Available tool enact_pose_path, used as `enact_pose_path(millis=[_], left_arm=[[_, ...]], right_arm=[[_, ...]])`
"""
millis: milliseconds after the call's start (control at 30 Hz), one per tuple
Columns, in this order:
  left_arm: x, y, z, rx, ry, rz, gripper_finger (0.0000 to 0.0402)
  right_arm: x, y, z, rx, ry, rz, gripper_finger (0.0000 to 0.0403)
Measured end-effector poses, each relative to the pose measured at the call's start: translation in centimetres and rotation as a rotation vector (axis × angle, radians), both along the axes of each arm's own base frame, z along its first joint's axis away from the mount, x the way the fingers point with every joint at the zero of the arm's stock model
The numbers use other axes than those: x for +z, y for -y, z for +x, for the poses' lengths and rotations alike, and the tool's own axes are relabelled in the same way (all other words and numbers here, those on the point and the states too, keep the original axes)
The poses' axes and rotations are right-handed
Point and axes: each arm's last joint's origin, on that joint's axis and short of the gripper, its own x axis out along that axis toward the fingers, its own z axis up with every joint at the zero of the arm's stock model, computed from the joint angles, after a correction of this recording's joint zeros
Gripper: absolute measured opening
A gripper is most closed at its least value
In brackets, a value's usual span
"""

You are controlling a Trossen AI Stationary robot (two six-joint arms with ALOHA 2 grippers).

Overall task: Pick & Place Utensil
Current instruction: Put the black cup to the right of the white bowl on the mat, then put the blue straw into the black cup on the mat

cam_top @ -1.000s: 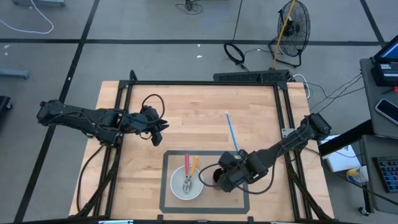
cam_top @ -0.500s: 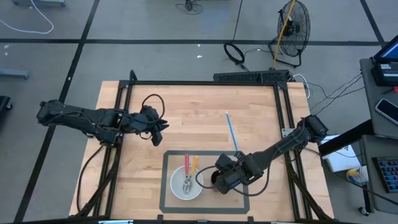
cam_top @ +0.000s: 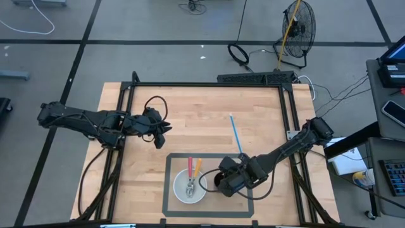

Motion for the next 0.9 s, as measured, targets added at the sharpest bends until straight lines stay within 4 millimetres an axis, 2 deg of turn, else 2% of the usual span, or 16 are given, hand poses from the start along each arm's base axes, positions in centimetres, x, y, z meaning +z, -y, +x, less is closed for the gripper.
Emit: enact_pose_path(millis=[267, 633, 900], left_arm=[[0.0, 0.0, 0.0, 0.0, 0.0, -0.001, 0.0093], [0.0, 0.01, 0.0, 0.001, 0.001, -0.004, 0.0093], [0.0, 0.11, -0.01, -0.003, 0.002, -0.007, 0.0093]], right_arm=[[-0.06, 0.11, -0.18, 0.006, -0.029, 0.005, 0.0013], [-0.01, 0.0, -0.02, 0.003, -0.014, 0.023, 0.0095], [0.06, -0.11, 0.17, 0.003, 0.007, 0.036, 0.0116]])
